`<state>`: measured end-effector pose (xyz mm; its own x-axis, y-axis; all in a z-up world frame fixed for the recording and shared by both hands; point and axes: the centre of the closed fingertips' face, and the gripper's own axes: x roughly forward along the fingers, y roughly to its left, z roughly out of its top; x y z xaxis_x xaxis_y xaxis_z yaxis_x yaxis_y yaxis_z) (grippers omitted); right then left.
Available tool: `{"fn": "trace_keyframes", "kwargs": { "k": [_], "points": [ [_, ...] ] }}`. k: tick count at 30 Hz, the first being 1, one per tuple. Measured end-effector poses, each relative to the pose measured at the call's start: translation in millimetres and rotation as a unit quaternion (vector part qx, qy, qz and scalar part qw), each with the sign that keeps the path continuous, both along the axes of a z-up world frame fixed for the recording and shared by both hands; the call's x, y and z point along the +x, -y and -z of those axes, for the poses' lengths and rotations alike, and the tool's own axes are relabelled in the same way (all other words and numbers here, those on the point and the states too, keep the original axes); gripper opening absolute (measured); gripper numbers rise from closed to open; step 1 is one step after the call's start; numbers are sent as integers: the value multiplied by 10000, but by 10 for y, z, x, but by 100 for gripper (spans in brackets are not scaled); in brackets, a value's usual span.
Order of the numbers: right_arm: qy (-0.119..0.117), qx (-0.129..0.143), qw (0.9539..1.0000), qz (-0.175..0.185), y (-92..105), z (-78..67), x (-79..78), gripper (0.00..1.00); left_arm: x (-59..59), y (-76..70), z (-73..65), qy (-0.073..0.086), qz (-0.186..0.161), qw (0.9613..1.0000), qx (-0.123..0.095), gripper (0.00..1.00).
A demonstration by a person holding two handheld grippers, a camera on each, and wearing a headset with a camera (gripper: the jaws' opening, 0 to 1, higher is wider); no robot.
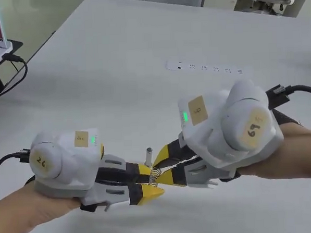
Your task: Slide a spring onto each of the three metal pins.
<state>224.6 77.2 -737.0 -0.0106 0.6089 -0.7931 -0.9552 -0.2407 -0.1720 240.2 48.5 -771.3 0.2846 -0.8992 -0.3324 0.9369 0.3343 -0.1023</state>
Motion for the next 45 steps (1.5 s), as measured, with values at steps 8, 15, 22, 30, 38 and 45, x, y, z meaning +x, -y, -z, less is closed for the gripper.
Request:
{"fn": "trace_keyframes", "kwargs": {
  "k": [8, 15, 22, 30, 38, 45],
  "points": [
    [37, -21, 10000, -51, -25, -6, 9, 5, 13, -29, -22, 50, -53, 10000, -13, 5],
    [86, -38, 10000, -26, -20, -27, 44, 5, 32, -45, -56, 103, -106, 9999, -79, 10],
    [89, -2, 10000, 41, -7, -45, 75, 5, 29, -78, -39, 118, -173, 9998, -68, 18],
    [92, 21, 9999, 101, -2, -54, 107, 5, 80, -182, -77, 174, -424, 9989, -132, 29],
    [82, 41, 9998, 180, 2, -49, 144, 5, 147, -383, -98, 164, -897, 9953, -311, 50],
    [88, 23, 9998, 186, 16, -34, 150, 5, 204, -510, -92, 199, -1186, 9922, -336, 61]
  ]
}}
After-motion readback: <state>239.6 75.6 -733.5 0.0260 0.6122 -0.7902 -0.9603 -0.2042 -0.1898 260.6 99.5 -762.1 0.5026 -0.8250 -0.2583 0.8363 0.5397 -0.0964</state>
